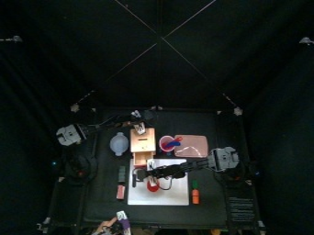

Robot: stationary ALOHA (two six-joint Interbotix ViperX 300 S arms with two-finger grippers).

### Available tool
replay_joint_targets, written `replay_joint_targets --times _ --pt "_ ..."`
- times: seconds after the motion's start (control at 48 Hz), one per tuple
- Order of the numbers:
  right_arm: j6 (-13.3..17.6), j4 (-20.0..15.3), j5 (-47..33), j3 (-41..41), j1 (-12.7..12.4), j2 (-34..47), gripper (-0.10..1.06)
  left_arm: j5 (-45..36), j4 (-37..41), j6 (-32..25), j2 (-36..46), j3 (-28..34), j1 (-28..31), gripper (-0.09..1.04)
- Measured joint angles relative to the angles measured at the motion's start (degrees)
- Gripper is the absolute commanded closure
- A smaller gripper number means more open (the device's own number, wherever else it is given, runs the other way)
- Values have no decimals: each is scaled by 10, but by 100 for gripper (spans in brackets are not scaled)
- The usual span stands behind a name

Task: Get the cutter from the drawer then cut the dough then place the extra dough in the bowl
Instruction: Shut the drawer

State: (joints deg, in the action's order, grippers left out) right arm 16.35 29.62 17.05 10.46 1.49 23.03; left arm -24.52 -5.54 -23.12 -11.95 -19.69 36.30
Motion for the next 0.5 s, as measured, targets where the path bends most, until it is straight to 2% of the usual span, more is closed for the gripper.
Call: replay_joint_targets --times 0.5 --pt "0 23 -4 -27 -62 18 65 2 11 -2 -13 19 -1 47"
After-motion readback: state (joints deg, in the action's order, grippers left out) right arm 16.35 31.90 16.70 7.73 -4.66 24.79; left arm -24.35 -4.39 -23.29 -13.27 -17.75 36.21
